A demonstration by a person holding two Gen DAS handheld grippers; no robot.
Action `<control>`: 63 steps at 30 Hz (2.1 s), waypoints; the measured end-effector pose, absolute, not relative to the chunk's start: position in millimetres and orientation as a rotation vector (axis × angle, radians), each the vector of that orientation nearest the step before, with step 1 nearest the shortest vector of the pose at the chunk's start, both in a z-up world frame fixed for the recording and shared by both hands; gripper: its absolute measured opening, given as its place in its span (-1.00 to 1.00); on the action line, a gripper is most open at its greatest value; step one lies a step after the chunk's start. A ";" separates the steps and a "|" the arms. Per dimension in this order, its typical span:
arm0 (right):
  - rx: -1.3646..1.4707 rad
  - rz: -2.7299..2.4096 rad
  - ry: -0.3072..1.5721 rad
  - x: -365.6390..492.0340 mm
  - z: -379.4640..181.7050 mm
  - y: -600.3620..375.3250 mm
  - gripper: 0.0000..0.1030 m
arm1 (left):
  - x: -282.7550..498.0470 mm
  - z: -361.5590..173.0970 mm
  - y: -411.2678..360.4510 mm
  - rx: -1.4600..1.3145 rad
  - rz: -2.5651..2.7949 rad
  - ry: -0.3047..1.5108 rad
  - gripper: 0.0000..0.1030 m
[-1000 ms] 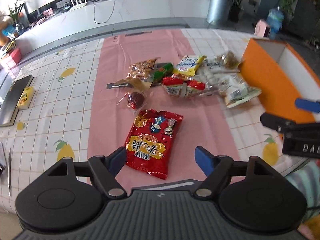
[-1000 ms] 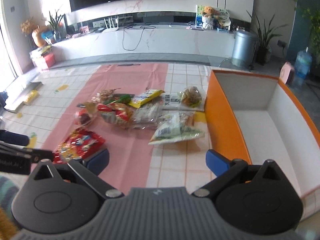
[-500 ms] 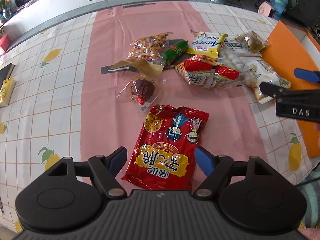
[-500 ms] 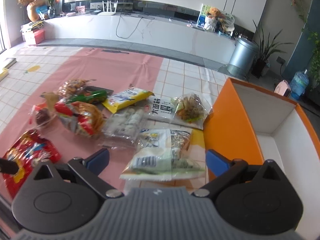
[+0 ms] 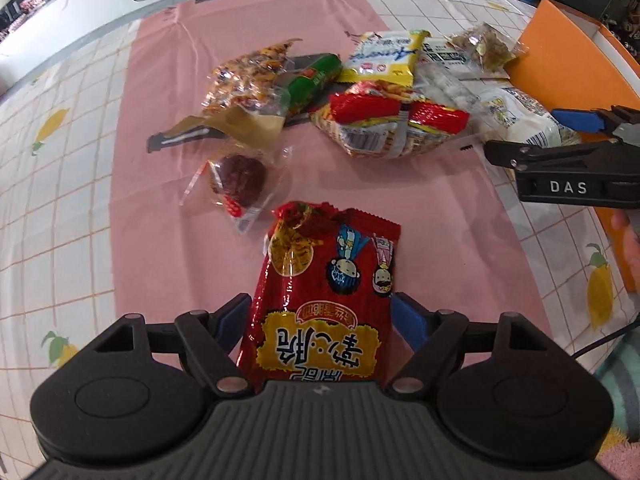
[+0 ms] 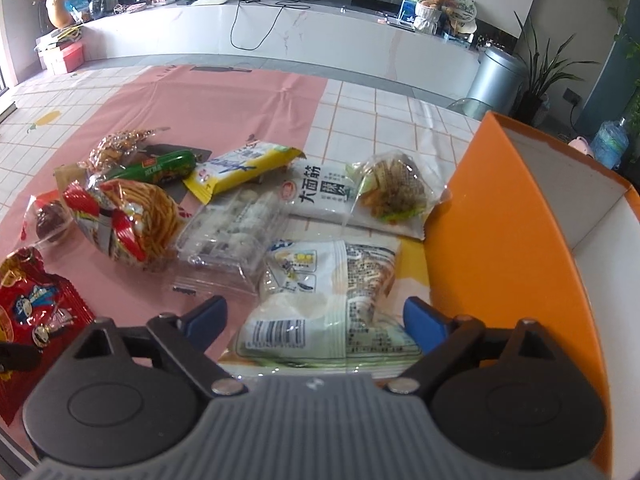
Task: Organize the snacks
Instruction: 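Grasp the red spicy-strip bag with the left tool while the right tool grasps the white bread bag, then carry the red bag with the left tool while the right tool carries the bread bag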
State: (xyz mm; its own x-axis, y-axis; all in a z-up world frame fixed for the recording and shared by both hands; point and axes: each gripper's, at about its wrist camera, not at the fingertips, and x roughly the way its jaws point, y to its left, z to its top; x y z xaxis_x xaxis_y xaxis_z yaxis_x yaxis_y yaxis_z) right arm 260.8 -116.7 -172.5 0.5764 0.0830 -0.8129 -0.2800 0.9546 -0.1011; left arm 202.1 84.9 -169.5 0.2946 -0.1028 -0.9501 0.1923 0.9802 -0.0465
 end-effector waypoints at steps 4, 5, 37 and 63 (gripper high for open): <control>-0.226 0.211 0.942 260.2 -176.6 -118.8 0.67 | 204.4 -178.2 79.1 0.114 -0.176 1.274 0.84; -0.220 0.213 0.942 259.8 -177.1 -119.9 0.66 | 204.5 -178.7 77.7 0.122 -0.168 1.270 0.84; -0.010 0.271 0.867 161.1 -77.8 -163.1 0.25 | 144.5 -74.3 36.4 -0.006 -0.153 1.087 0.52; -0.004 0.172 0.843 115.7 36.6 -348.4 0.25 | 179.3 12.7 -137.8 0.049 -0.482 0.964 0.52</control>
